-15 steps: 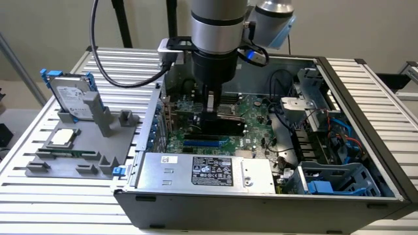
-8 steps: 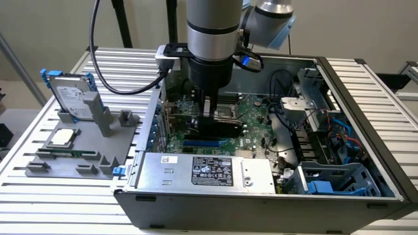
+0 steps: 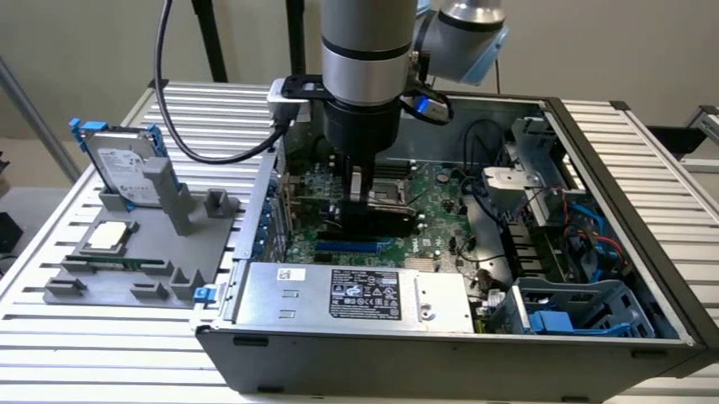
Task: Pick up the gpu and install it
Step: 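Insert the gpu into the slot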
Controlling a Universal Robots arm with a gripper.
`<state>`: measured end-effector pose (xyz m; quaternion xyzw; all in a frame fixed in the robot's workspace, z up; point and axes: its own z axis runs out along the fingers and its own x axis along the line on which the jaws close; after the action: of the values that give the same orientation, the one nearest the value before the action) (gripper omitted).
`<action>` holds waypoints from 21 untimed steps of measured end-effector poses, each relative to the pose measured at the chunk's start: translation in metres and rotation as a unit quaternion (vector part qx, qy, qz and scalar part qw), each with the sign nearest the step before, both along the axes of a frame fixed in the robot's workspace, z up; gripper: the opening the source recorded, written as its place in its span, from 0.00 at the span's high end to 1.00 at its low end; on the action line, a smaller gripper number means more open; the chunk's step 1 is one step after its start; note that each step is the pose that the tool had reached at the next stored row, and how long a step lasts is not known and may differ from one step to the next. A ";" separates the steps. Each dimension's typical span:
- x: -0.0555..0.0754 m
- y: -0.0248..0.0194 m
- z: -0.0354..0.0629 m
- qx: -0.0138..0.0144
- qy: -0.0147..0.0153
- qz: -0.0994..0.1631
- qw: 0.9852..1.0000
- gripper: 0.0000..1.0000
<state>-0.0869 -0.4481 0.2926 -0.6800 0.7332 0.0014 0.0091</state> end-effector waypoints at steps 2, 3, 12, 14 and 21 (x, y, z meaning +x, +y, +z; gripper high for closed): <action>0.000 0.0001 -0.0009 0.000 0.000 0.001 1.000 1.00; 0.000 0.0001 -0.0013 0.000 0.000 0.001 1.000 1.00; -0.003 0.0002 -0.0072 0.000 0.000 0.001 1.000 1.00; -0.004 0.0002 -0.0089 0.000 0.000 0.001 1.000 1.00; -0.008 0.0003 -0.0157 0.000 0.000 0.001 1.000 1.00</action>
<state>-0.0945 -0.4478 0.2768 -0.6804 0.7328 0.0014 0.0091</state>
